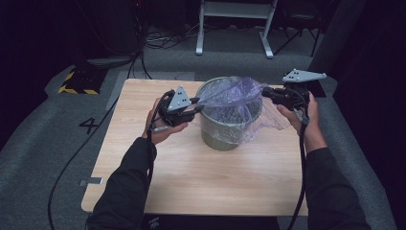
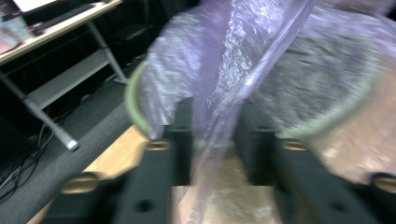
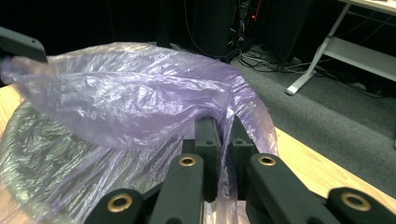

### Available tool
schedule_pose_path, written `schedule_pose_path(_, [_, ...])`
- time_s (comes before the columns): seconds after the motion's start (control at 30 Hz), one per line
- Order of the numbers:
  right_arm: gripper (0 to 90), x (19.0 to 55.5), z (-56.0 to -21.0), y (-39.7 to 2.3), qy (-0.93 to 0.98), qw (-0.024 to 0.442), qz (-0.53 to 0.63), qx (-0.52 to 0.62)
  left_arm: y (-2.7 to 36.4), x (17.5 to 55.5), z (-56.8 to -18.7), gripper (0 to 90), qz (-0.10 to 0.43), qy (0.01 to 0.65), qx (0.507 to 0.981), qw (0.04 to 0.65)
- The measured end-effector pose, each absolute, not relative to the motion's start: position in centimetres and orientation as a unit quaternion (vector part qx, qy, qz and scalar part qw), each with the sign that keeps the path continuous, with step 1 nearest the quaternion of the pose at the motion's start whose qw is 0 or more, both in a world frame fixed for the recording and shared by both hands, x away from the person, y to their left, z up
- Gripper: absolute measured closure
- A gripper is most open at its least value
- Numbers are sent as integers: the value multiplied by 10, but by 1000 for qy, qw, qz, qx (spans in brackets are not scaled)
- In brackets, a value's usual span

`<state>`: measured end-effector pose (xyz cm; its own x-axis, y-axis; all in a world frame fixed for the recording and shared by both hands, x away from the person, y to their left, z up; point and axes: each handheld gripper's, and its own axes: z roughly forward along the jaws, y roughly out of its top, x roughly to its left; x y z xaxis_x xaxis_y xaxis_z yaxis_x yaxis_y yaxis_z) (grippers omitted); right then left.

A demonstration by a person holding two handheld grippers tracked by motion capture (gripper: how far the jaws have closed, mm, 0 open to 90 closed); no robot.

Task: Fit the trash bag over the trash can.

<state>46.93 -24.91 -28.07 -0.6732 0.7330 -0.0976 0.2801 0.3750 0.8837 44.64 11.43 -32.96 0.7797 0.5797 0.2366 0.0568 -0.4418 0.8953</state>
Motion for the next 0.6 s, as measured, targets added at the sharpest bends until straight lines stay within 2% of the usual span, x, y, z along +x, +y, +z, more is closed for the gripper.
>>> schedule_pose_path(0.1, [863,472,-282,-251,791,242,459,324,118,455,-326,892,264,213,799,497])
schedule_pose_path(0.27, [760,481,-286,-256,789,239,456,336,121,471,-321,899,258,242,790,500])
schedule_pose_path(0.3, [721,483,-288,-258,788,238,455,340,122,474,-321,899,257,248,788,501])
schedule_pose_path(0.37, [546,486,-291,-263,782,241,455,352,124,481,-321,899,253,262,786,498])
schedule_pose_path(0.53, [542,491,-296,-273,781,243,457,350,124,496,-323,899,248,286,784,492])
schedule_pose_path(0.6, [593,492,-299,-277,777,249,458,354,123,503,-325,899,245,297,783,488])
